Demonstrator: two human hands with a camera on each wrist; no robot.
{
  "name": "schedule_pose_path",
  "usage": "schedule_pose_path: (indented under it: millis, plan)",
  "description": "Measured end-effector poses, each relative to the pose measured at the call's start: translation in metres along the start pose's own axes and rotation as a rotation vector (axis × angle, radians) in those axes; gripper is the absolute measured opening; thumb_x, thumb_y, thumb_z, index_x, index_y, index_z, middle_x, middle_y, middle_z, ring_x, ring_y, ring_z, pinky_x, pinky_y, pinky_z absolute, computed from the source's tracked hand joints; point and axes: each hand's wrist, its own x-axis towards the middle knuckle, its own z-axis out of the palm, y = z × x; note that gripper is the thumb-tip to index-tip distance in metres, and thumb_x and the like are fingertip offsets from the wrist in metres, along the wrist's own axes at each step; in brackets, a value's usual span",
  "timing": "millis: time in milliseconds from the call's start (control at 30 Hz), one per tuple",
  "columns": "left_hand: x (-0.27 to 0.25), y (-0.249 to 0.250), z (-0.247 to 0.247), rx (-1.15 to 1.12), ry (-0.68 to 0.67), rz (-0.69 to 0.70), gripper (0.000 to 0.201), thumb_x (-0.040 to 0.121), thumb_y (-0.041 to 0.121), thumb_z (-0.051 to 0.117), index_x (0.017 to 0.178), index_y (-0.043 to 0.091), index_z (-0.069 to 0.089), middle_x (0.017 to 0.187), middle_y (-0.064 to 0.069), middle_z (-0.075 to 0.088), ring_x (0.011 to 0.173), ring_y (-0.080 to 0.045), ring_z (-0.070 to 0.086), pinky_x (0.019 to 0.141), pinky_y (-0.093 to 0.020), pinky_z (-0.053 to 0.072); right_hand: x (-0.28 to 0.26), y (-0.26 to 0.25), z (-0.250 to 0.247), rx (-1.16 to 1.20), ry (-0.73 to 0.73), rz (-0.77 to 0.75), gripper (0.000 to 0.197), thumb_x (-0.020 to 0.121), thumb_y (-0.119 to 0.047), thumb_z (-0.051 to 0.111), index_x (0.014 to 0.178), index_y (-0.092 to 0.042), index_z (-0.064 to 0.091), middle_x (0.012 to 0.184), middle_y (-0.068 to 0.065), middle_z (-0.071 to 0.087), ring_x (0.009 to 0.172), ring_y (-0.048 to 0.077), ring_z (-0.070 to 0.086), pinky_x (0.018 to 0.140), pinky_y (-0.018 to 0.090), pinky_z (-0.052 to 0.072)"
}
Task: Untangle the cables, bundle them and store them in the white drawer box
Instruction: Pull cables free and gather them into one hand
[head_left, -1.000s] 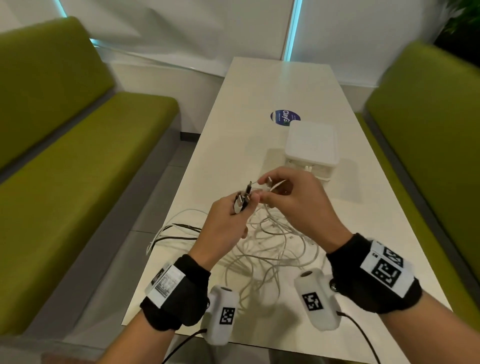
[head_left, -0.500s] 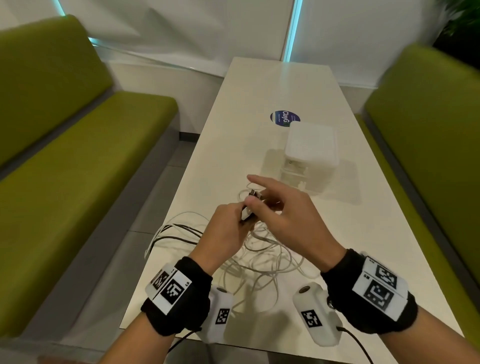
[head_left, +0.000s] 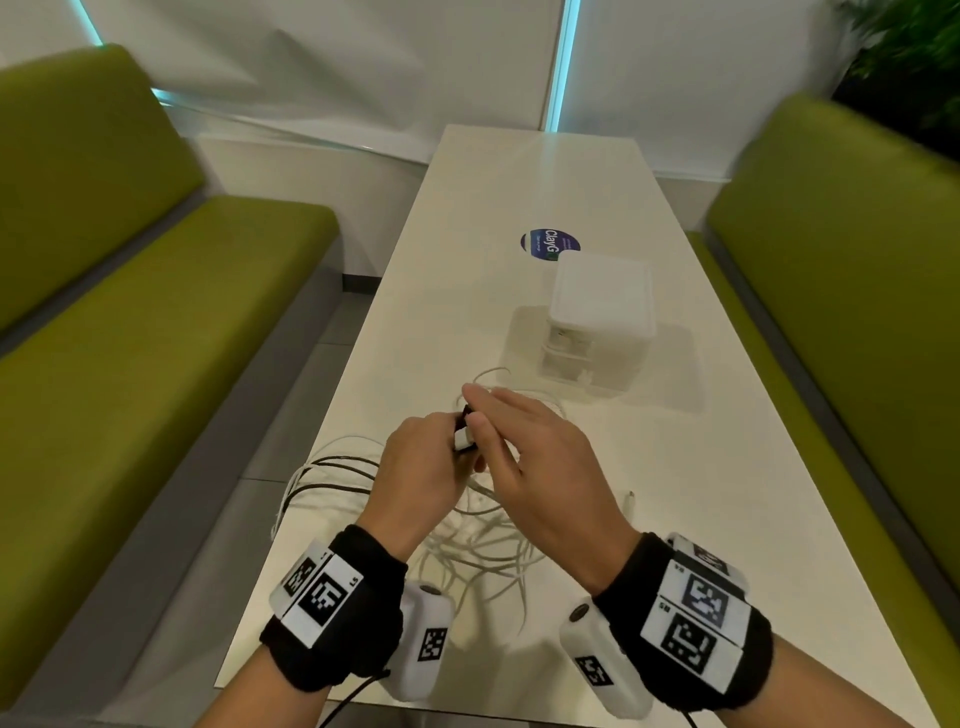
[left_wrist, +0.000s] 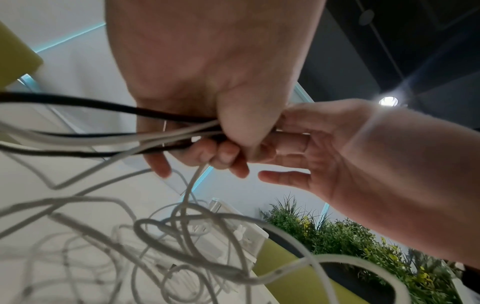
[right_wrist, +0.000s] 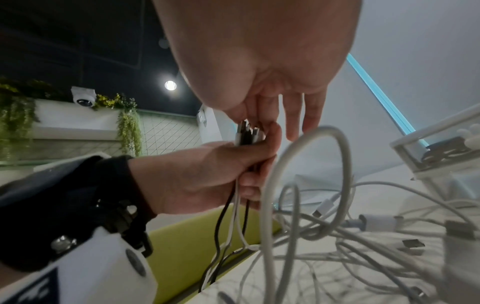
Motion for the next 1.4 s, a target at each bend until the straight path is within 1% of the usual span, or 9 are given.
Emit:
schedule_pose_path:
  millis: [233, 333, 433, 567, 667, 933, 1033, 1133, 1400]
  plan:
    - [0.004, -0.007, 0.0, -0.09, -0.005, -0.002, 0.044, 0.089, 0.004, 0.052, 0.053, 0.025, 0.041, 0.045, 0.006, 0.05, 0.043, -0.011, 0.043, 0.046, -0.018, 0.028, 0.004, 0.002, 0.01, 0.12, 0.123, 0.009, 0.033, 0.1, -0.031, 0.045, 0.123, -0.027, 0.067, 0.113, -0.015, 0.072, 0.134, 0.008, 0.046, 0.106, 0.033, 0.042]
    - [0.001, -0.01, 0.004, -0.129, 0.025, -0.025, 0.032, 0.091, 0.008, 0.052, 0.061, 0.016, 0.052, 0.054, -0.011, 0.059, 0.046, -0.021, 0.052, 0.042, -0.026, 0.041, 0.004, 0.004, 0.014, 0.202, 0.128, 0.047, 0.028, 0.099, -0.031, 0.05, 0.121, -0.031, 0.069, 0.115, -0.018, 0.071, 0.134, 0.004, 0.045, 0.107, 0.038, 0.043]
    - [0.003, -0.008, 0.002, -0.139, 0.068, -0.019, 0.033, 0.093, 0.011, 0.054, 0.061, 0.019, 0.057, 0.054, -0.004, 0.06, 0.053, -0.024, 0.057, 0.051, -0.041, 0.046, 0.003, 0.001, 0.008, 0.503, 0.111, 0.112, 0.031, 0.099, -0.029, 0.056, 0.13, -0.032, 0.062, 0.125, -0.018, 0.066, 0.127, -0.002, 0.052, 0.107, 0.034, 0.045]
    - [0.009, 0.003, -0.01, -0.572, 0.177, -0.094, 0.044, 0.099, 0.034, 0.052, 0.059, 0.019, 0.062, 0.049, -0.003, 0.051, 0.049, -0.021, 0.051, 0.057, -0.028, 0.045, 0.007, -0.004, 0.004, 0.83, 0.143, 0.276, 0.042, 0.1, -0.041, 0.045, 0.141, -0.029, 0.048, 0.13, -0.01, 0.064, 0.114, 0.007, 0.064, 0.097, 0.031, 0.051]
    - [0.01, 0.005, -0.016, -0.854, 0.209, -0.091, 0.048, 0.095, 0.045, 0.045, 0.064, 0.013, 0.063, 0.05, 0.0, 0.044, 0.05, -0.017, 0.048, 0.06, -0.024, 0.045, 0.012, -0.006, 0.008, 0.927, 0.02, 0.39, 0.028, 0.104, -0.025, 0.045, 0.128, -0.016, 0.058, 0.112, 0.001, 0.071, 0.095, 0.023, 0.071, 0.085, 0.034, 0.056]
    - [0.011, -0.003, -0.016, -0.927, 0.231, -0.099, 0.051, 0.092, 0.052, 0.041, 0.068, 0.018, 0.07, 0.065, -0.003, 0.052, 0.068, -0.011, 0.057, 0.087, -0.031, 0.047, 0.011, 0.0, 0.026, 0.416, -0.313, 0.277, 0.05, 0.091, -0.025, 0.066, 0.135, -0.031, 0.042, 0.122, -0.012, 0.058, 0.076, 0.011, 0.071, 0.08, 0.033, 0.058]
    - [0.012, -0.002, -0.025, -0.968, 0.241, -0.106, 0.054, 0.096, 0.049, 0.037, 0.061, 0.024, 0.07, 0.058, 0.001, 0.05, 0.061, -0.012, 0.051, 0.078, -0.032, 0.049, 0.008, 0.01, 0.035, 0.054, -0.279, 0.149, 0.017, 0.095, -0.038, 0.06, 0.108, -0.027, 0.062, 0.101, -0.012, 0.066, 0.072, 0.003, 0.06, 0.071, 0.026, 0.047]
    - [0.012, 0.001, -0.032, -1.009, 0.222, -0.101, 0.055, 0.097, 0.046, 0.036, 0.059, 0.022, 0.068, 0.053, 0.003, 0.046, 0.051, -0.011, 0.047, 0.067, -0.035, 0.047, 0.004, 0.026, 0.045, -0.09, -0.242, 0.081, 0.027, 0.096, -0.039, 0.056, 0.074, -0.026, 0.051, 0.075, -0.004, 0.063, 0.072, 0.018, 0.059, 0.068, 0.035, 0.049]
    - [0.011, -0.008, -0.046, -0.952, 0.252, -0.042, 0.053, 0.092, 0.049, 0.042, 0.058, 0.017, 0.065, 0.051, -0.001, 0.033, 0.043, -0.011, 0.025, 0.044, -0.026, 0.023, 0.019, 0.046, 0.016, -0.369, -0.044, -0.086, 0.041, 0.096, -0.04, 0.057, 0.06, -0.019, 0.055, 0.058, -0.003, 0.058, 0.07, 0.021, 0.039, 0.064, 0.033, 0.028]
